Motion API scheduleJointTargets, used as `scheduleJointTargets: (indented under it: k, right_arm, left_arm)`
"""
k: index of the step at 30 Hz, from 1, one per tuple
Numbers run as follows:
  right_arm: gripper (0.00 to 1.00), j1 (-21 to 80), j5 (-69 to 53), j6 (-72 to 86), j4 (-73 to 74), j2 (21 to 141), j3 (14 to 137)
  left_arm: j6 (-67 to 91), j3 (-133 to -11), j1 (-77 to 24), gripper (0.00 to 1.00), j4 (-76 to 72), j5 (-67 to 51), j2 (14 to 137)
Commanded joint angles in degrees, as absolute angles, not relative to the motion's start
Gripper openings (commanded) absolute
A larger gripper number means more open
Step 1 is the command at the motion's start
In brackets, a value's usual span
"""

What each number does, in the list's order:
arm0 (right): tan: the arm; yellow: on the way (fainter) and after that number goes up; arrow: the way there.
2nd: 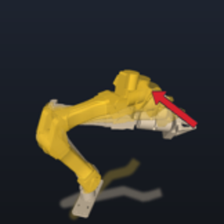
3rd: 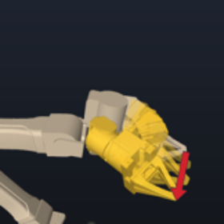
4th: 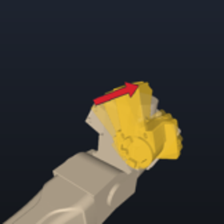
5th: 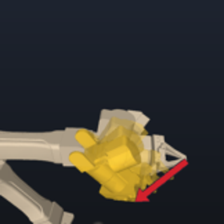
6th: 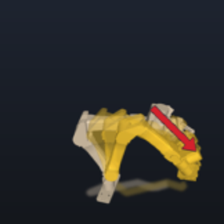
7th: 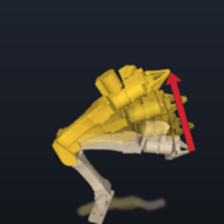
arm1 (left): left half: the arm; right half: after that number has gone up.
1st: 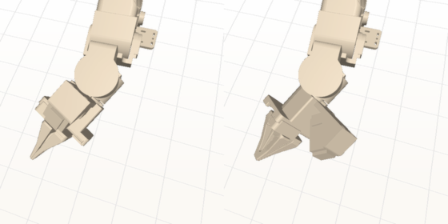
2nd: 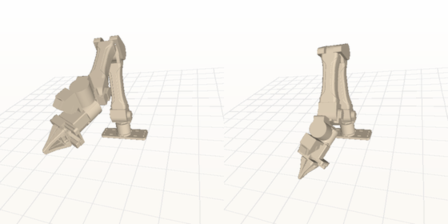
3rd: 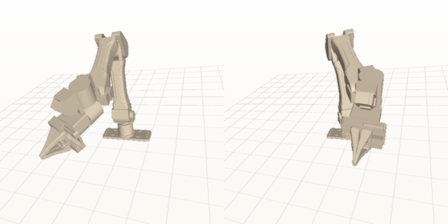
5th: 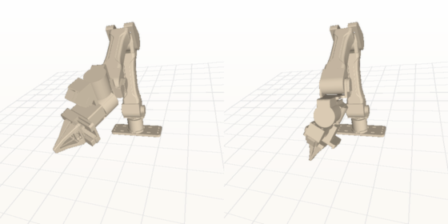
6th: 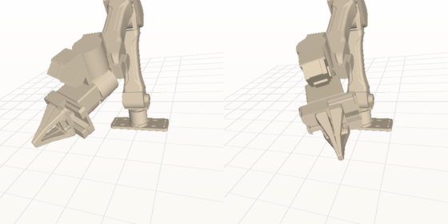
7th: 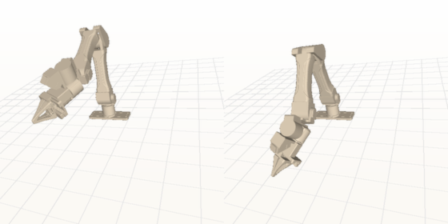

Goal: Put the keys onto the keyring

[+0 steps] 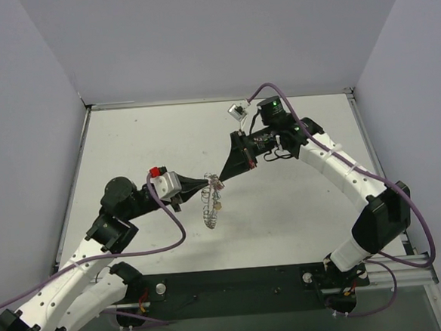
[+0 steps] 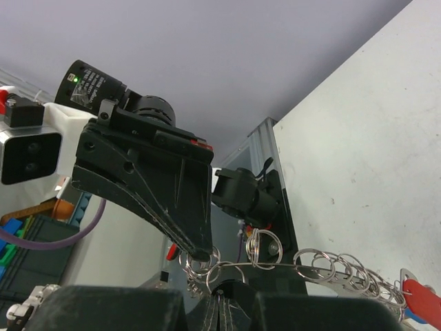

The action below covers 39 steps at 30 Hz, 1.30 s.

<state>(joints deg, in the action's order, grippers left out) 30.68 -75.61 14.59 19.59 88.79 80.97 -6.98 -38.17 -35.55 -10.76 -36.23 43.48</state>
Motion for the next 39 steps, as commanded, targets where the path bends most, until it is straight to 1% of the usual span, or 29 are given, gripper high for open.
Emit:
scheduleJointTargets:
  k: [1, 14, 20, 29, 39]
  right_arm:
    - [0.00, 30.3, -75.1, 11.4, 23.2, 86.4, 83.6]
    - [0.00, 33.4, -74.4, 11.4, 24.3, 86.4, 83.9]
    - [0.00, 33.6, -72.9, 11.9, 24.3, 88.0, 84.2]
    - [0.00, 33.1, -72.5, 11.1, 24.5, 87.4, 83.8]
    - [0.00, 32.9, -72.8, 10.5, 24.5, 87.0, 83.3]
  left_arm:
    - [-10.4, -41.7, -36.4, 0.00, -10.2, -31.7, 42.2]
    - [-11.1, -41.9, -39.3, 0.00, -10.5, -27.6, 43.9]
    - [-11.6, -41.3, -40.8, 0.00, -11.5, -29.0, 44.0]
    - [-12.1, -40.3, -41.2, 0.00, -11.9, -28.6, 42.3]
    - [-11.9, -40.1, -41.1, 0.00, -12.4, -33.5, 42.2]
